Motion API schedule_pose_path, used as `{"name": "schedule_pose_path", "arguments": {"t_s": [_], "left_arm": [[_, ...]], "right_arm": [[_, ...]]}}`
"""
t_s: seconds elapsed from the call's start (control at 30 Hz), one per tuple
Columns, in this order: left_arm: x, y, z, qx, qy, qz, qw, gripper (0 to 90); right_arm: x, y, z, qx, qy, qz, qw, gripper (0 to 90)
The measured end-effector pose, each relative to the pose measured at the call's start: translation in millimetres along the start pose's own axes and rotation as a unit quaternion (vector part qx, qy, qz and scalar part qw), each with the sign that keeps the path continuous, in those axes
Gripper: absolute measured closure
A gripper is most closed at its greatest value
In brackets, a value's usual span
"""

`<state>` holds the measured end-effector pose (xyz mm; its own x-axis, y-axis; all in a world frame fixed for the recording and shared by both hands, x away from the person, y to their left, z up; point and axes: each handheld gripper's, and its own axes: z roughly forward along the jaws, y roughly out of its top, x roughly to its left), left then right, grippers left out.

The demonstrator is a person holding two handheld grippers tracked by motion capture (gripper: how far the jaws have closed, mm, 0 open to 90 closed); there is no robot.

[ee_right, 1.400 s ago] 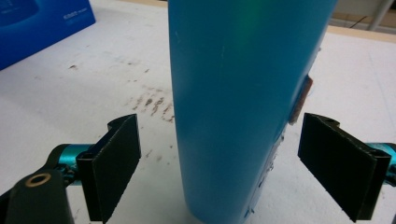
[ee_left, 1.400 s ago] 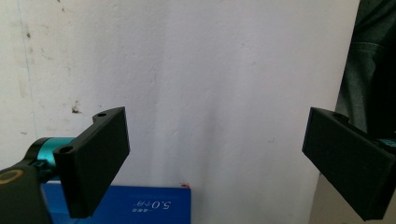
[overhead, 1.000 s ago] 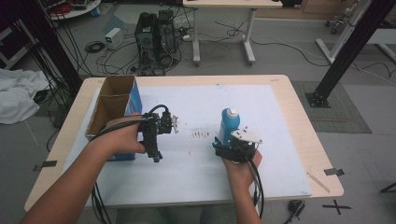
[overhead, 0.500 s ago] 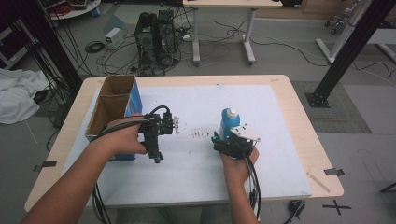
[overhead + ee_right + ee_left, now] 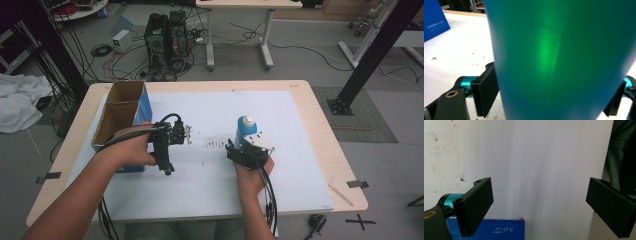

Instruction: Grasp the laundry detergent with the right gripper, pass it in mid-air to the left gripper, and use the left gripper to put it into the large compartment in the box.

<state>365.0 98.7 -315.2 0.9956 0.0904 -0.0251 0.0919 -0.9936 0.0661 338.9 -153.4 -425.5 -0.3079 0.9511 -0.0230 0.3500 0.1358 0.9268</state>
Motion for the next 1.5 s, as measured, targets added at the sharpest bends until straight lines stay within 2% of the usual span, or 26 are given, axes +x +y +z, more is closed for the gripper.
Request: {"name": "schedule_pose_path", "arguments": {"t_s": [0.03,0.17,0.33,0.37,0.4,0.5,0.6,0.77,0.83,0.87,1.03,1.1,1.27,1.5], "left_arm": [[-0.1,0.0,0.5,-0.002,0.001,-0.001,1.0000,7.3],[0.1,0.5,0.2,-0.001,0.000,0.000,1.0000,7.3],[-0.3,1.5,0.0,0.000,0.002,0.001,1.0000,7.3],[-0.4,1.6,0.4,-0.002,0.002,0.000,1.0000,7.3],[-0.6,1.6,0.4,-0.002,0.003,-0.001,1.0000,7.3],[-0.5,1.7,0.3,-0.002,0.003,-0.001,1.0000,7.3],[-0.4,1.9,0.6,-0.001,0.004,0.000,1.0000,7.3],[0.0,2.0,1.5,-0.004,0.003,-0.001,1.0000,7.3],[1.1,2.4,-0.1,0.010,0.007,0.012,0.9999,7.3],[0.2,2.2,2.0,-0.004,-0.001,-0.001,1.0000,7.3],[0.6,1.7,2.3,-0.002,-0.001,-0.001,1.0000,7.3],[0.9,1.4,2.1,0.000,0.001,0.001,1.0000,7.3],[1.3,0.6,3.3,-0.001,0.003,-0.001,1.0000,7.3],[2.0,0.1,3.7,-0.001,0.000,-0.001,1.0000,7.3]], "right_arm": [[-0.6,-0.4,0.1,-0.001,0.000,-0.008,1.0000,17.0],[1.2,-1.1,-0.4,0.000,0.003,-0.002,1.0000,22.3],[0.5,-1.8,-0.5,0.001,0.001,-0.005,1.0000,23.7],[1.3,-1.8,-0.6,0.003,-0.001,0.003,1.0000,23.9],[0.5,-2.3,-0.5,0.003,0.000,-0.004,1.0000,24.7],[1.5,-3.0,-0.5,0.004,-0.001,0.001,1.0000,26.4],[0.7,-4.1,0.1,0.004,-0.003,-0.007,1.0000,28.0],[1.0,-5.7,0.3,0.003,-0.010,0.000,0.9999,31.8],[0.8,-5.8,0.4,0.005,-0.009,0.000,0.9999,32.2],[1.2,-5.6,0.6,0.004,-0.009,0.000,1.0000,32.4],[1.6,-6.4,0.9,0.008,-0.014,-0.003,0.9999,33.2],[1.2,-6.4,1.8,0.002,-0.018,-0.007,0.9998,33.8],[2.9,-6.4,1.9,0.001,-0.021,0.001,0.9998,35.5],[2.4,-6.8,1.2,0.000,-0.031,-0.006,0.9995,38.4]]}}
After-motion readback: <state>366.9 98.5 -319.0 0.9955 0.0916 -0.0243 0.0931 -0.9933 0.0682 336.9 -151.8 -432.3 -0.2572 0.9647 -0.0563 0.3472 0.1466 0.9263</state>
